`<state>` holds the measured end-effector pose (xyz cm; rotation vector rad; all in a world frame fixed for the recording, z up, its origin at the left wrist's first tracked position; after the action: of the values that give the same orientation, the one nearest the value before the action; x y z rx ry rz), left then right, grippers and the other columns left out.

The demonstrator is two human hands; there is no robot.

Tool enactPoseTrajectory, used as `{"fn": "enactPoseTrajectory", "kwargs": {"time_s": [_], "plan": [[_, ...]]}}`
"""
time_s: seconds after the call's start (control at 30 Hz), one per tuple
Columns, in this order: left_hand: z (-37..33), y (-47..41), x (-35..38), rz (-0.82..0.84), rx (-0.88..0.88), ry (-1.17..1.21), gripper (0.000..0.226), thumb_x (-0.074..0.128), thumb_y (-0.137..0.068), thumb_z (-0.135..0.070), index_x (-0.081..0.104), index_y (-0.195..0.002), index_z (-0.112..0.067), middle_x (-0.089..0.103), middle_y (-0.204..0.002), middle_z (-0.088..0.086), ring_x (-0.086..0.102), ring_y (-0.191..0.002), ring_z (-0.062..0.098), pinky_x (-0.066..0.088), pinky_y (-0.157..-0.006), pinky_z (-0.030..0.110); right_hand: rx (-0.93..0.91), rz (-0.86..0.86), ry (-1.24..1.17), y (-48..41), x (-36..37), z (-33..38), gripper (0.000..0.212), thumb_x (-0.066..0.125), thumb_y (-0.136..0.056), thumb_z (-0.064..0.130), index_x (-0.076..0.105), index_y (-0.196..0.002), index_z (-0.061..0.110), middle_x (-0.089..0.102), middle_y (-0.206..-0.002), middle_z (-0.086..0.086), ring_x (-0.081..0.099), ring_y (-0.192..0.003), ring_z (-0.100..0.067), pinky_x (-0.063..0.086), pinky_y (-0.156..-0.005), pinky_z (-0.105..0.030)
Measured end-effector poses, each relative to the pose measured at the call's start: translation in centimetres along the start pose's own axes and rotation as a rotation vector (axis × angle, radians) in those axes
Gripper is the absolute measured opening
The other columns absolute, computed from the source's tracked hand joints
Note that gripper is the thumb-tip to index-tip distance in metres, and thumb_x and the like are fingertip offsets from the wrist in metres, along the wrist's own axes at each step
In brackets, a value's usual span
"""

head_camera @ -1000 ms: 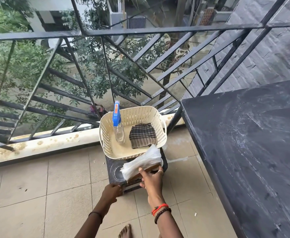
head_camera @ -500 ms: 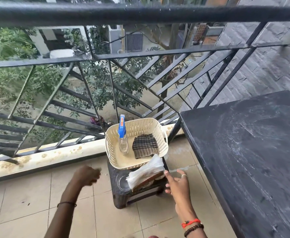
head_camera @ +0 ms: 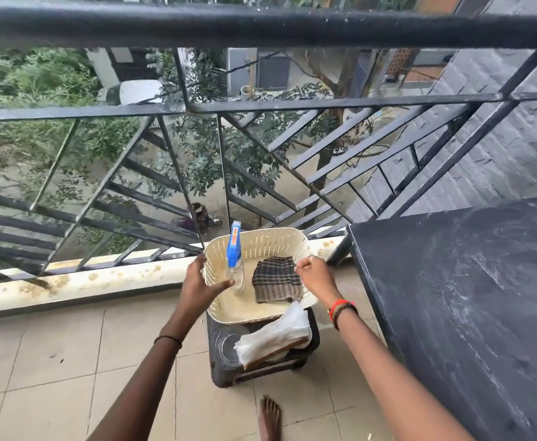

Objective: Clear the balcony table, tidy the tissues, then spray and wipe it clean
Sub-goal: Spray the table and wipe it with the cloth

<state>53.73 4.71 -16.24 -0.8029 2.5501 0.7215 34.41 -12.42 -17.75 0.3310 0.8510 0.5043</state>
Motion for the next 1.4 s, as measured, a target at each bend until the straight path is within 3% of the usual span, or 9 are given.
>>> {"fn": "enactPoseTrajectory", "kwargs": {"time_s": [0.17,0.37,0.5,0.57,0.77,0.9,1.03,1.17,1.4], "plan": [[0.7,-2.1,2.0,0.031,0.036,0.083,0.104,0.086,-0.064,-0.022,0.024,-0.147,-0.011,0.036,-0.148,0.008,0.034,-0.133,0.01,0.03,-0.107,0.026,-0.108,0.161,0.252,-5.2,3.2,0.6,0.013,0.051,-0.089,0.006,0.061,-0.098,0.007,0.066,-0.105,-0.013,0.061,-0.098,-0.028,0.048,-0.081,-0.029],[0.4,-4.1,3.6,0.006,0.193,0.065,0.116,0.081,-0.056,-0.061,0.025,-0.147,-0.014,0.033,-0.149,-0.001,0.037,-0.135,0.013,0.033,-0.113,0.036,-0.349,0.338,0.588,-9.0,6.2,0.9,0.024,0.047,-0.087,-0.006,0.061,-0.106,-0.003,0.06,-0.114,-0.021,0.056,-0.11,-0.034,0.046,-0.09,-0.036],[-0.3,-4.7,4.8,-0.082,0.239,0.098,0.098,0.084,-0.063,-0.034,0.033,-0.143,-0.01,0.041,-0.14,-0.005,0.04,-0.126,0.005,0.031,-0.105,0.013,-0.425,0.424,0.775,-10.6,7.9,-0.3,0.033,0.053,-0.09,0.003,0.053,-0.122,-0.004,0.044,-0.131,-0.021,0.042,-0.125,-0.034,0.036,-0.103,-0.035],[-0.1,-5.3,5.0,-0.114,0.24,0.133,0.089,0.086,-0.065,-0.026,0.039,-0.14,-0.013,0.049,-0.137,-0.001,0.047,-0.124,0.012,0.036,-0.106,0.023,-0.445,0.433,0.826,-11.2,8.6,-0.9,0.041,0.053,-0.089,0.005,0.047,-0.129,-0.003,0.037,-0.137,-0.021,0.034,-0.131,-0.034,0.031,-0.108,-0.036],[-1.0,-5.8,4.8,-0.15,0.266,0.156,0.053,0.071,-0.077,-0.041,0.053,-0.124,-0.024,0.056,-0.115,-0.03,0.054,-0.109,-0.005,0.039,-0.089,0.006,-0.481,0.472,0.946,-12.6,9.8,-2.0,0.07,0.066,-0.086,0.023,0.03,-0.141,-0.002,0.026,-0.148,-0.022,0.022,-0.137,-0.035,0.026,-0.112,-0.037],[-1.3,-6.2,4.9,-0.166,0.289,0.152,0.046,0.067,-0.081,-0.041,0.056,-0.118,-0.016,0.06,-0.11,-0.022,0.06,-0.103,0.004,0.045,-0.085,0.011,-0.498,0.463,0.979,-13.6,10.5,-2.3,0.065,0.072,-0.08,0.024,0.04,-0.132,0.001,0.035,-0.139,-0.021,0.032,-0.131,-0.035,0.035,-0.108,-0.039],[-1.2,-6.5,5.4,-0.192,0.303,0.084,0.034,0.073,-0.08,-0.008,0.057,-0.11,-0.008,0.056,-0.102,-0.037,0.055,-0.094,-0.013,0.039,-0.078,0.0,-0.536,0.42,1.049,-14.4,11.1,-2.3,0.066,0.076,-0.074,0.026,0.046,-0.127,0.003,0.042,-0.133,-0.019,0.037,-0.125,-0.034,0.039,-0.104,-0.042],[-0.8,-6.3,5.8,-0.224,0.288,0.121,0.034,0.07,-0.083,-0.004,0.053,-0.111,-0.009,0.055,-0.092,-0.025,0.053,-0.087,-0.023,0.038,-0.072,-0.003,-0.534,0.362,1.095,-15.1,11.2,-2.3,0.069,0.078,-0.07,0.033,0.05,-0.127,0.006,0.041,-0.134,-0.017,0.037,-0.126,-0.034,0.035,-0.105,-0.043],[-0.5,-6.2,5.4,-0.193,0.223,0.212,0.029,0.064,-0.087,-0.006,0.053,-0.114,-0.011,0.061,-0.099,-0.004,0.058,-0.089,-0.01,0.043,-0.074,0.003,-0.435,0.418,0.975,-14.6,11.0,-2.7,0.058,0.077,-0.075,0.025,0.045,-0.12,0.009,0.059,-0.12,-0.009,0.051,-0.118,-0.028,0.039,-0.096,-0.044]]}}
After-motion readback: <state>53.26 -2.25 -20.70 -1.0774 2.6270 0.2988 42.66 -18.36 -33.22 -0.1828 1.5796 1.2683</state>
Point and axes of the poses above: each hand's wrist, its own y-axis away from the middle knuckle, its own x-axis out of the palm, z = x × y, the point moved 4 cm from there along -y, towards the middle knuckle
